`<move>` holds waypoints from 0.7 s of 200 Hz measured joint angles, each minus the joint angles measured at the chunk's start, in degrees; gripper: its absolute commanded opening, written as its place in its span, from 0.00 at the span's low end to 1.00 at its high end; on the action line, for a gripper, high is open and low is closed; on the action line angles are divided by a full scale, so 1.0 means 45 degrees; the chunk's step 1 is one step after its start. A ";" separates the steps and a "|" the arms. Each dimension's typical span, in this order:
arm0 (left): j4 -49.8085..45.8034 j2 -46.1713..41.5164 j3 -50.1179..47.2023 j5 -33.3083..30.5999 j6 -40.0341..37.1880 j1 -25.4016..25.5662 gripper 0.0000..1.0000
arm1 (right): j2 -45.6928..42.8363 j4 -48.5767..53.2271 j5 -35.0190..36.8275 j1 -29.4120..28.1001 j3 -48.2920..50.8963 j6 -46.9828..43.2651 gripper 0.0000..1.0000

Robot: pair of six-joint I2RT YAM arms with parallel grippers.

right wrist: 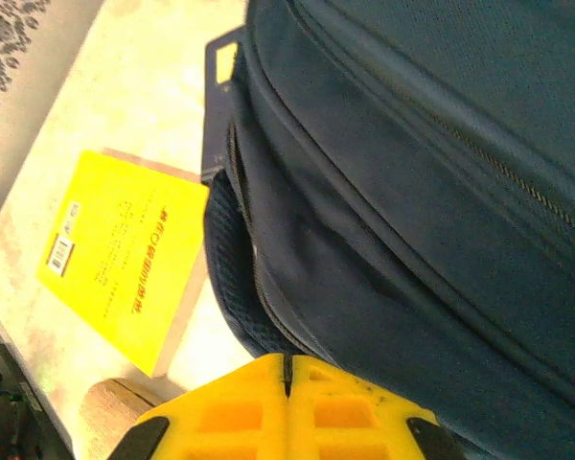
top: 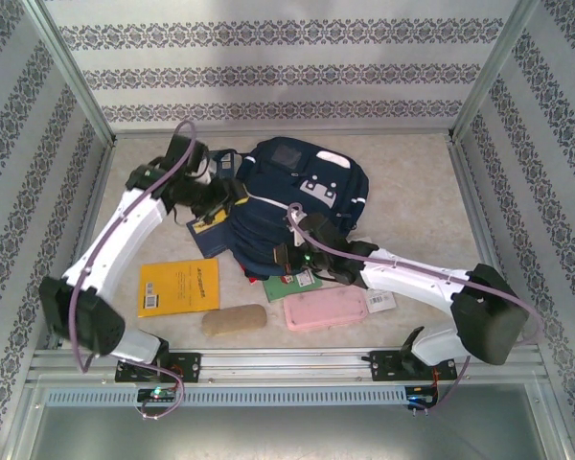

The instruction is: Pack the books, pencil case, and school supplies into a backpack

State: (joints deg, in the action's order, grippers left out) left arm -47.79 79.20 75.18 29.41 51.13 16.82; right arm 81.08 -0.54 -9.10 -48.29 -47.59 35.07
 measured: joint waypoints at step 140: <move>0.3007 0.1472 -0.2676 -0.1195 0.3857 0.1870 0.64 | -0.1214 0.3546 0.1919 -0.0112 -0.0505 -0.0102 0.29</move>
State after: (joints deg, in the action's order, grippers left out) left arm -34.26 85.82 63.13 24.03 68.49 25.23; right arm 75.61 15.42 -0.47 -48.80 -49.87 34.61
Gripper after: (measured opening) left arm 0.650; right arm 0.280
